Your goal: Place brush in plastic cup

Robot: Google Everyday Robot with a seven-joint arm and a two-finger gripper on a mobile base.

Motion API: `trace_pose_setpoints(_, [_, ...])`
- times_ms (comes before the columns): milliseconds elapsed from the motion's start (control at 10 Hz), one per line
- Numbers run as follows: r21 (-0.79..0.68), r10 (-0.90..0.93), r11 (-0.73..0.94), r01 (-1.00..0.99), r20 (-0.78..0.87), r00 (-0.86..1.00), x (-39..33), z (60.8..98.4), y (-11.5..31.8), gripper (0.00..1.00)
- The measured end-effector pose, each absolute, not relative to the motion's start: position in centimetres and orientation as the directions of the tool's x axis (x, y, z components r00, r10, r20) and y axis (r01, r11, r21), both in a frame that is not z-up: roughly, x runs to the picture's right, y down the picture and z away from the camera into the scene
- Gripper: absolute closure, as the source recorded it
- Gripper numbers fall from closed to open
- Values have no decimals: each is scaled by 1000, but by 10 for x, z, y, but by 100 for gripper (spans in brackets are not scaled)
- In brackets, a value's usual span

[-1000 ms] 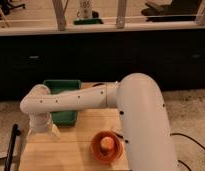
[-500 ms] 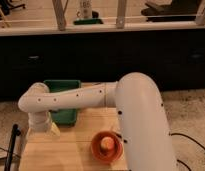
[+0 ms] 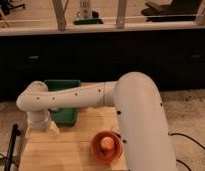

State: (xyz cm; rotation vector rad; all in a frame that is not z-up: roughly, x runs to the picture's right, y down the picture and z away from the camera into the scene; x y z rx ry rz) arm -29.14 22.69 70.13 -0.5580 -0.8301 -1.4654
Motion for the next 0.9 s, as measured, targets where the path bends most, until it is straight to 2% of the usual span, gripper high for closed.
trace_pose_setpoints(900, [168,-648,58,984,756,-91,-297,699,225,20])
